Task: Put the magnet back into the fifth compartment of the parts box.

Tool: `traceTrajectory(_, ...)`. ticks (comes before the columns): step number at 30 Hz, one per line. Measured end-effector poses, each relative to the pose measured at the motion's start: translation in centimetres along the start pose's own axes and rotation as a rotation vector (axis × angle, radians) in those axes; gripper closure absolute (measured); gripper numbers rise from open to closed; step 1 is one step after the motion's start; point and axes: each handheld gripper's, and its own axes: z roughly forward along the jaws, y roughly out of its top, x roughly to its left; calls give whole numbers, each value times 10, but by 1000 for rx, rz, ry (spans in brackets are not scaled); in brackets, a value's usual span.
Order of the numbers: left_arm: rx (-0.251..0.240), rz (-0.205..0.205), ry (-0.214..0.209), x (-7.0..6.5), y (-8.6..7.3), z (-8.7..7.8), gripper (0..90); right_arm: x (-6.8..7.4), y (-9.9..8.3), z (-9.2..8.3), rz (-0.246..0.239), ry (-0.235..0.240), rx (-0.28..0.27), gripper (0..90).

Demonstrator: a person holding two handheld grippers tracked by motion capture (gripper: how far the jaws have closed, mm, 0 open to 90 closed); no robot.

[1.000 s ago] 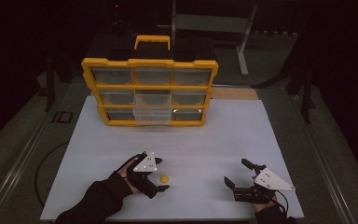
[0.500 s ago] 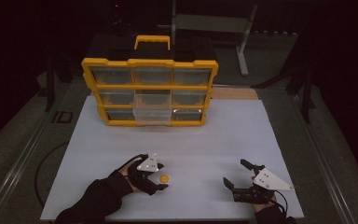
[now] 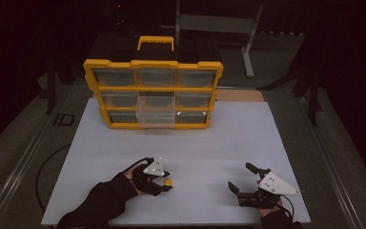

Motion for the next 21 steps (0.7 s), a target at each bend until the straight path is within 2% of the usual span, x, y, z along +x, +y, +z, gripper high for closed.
traceTrajectory(7,29,17,-7,1,4,1,538,0,0,1,2,4,3,84)
traceTrajectory(8,26,6,-7,1,5,2,541,1,0,1,1,4,3,84)
traceTrajectory(21,64,12,-11,3,9,2,608,1,0,1,2,8,7,84)
